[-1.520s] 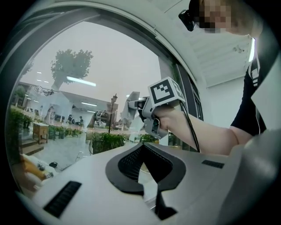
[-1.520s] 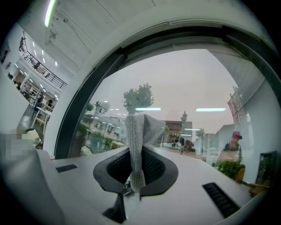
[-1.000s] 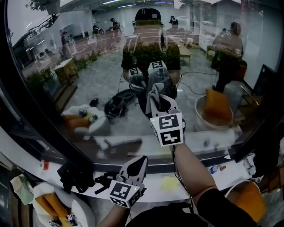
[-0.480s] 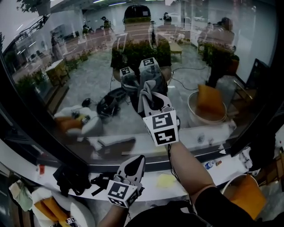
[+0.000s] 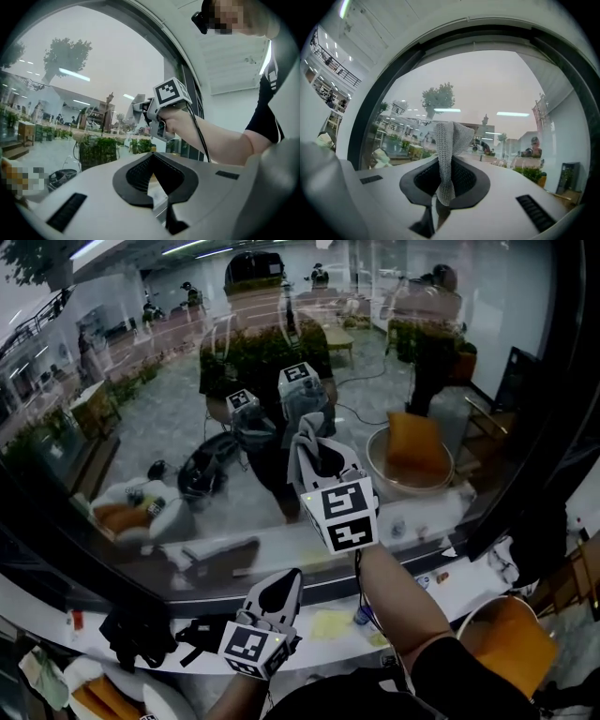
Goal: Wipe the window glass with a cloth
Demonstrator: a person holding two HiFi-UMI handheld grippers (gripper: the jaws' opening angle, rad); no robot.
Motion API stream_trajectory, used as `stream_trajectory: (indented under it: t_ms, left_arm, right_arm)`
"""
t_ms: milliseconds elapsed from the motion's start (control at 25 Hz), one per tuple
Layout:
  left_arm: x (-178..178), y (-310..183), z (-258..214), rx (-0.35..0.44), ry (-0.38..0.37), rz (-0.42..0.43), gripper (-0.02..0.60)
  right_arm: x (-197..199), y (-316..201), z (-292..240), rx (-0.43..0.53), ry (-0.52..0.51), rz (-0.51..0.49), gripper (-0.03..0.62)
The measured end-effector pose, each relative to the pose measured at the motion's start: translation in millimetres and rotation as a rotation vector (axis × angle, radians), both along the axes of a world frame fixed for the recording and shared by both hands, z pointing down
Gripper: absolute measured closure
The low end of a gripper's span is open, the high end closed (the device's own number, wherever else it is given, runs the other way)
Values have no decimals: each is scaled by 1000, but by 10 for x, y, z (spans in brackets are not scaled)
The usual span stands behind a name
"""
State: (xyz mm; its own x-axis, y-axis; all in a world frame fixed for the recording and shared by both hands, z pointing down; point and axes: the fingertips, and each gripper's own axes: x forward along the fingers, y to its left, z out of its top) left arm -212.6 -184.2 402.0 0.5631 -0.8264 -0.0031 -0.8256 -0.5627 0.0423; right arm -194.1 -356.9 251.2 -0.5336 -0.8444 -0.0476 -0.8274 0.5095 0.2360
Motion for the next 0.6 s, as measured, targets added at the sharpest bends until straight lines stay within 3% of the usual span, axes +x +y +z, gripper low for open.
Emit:
stream_trajectory:
  t_ms: [200,440,600]
  left_arm:
    - [702,-194,-60,-13,-11,58,574]
    - [981,-261,-63,-15,-5,118,574]
    - [1703,-440,-57,-46,-8,147,574]
  right_arm:
    - [766,-160,-31,-5,-3,38,542]
    - [1202,-189,-39,2,7,102,542]
    - [2034,-379,40,-9,-8,144,542]
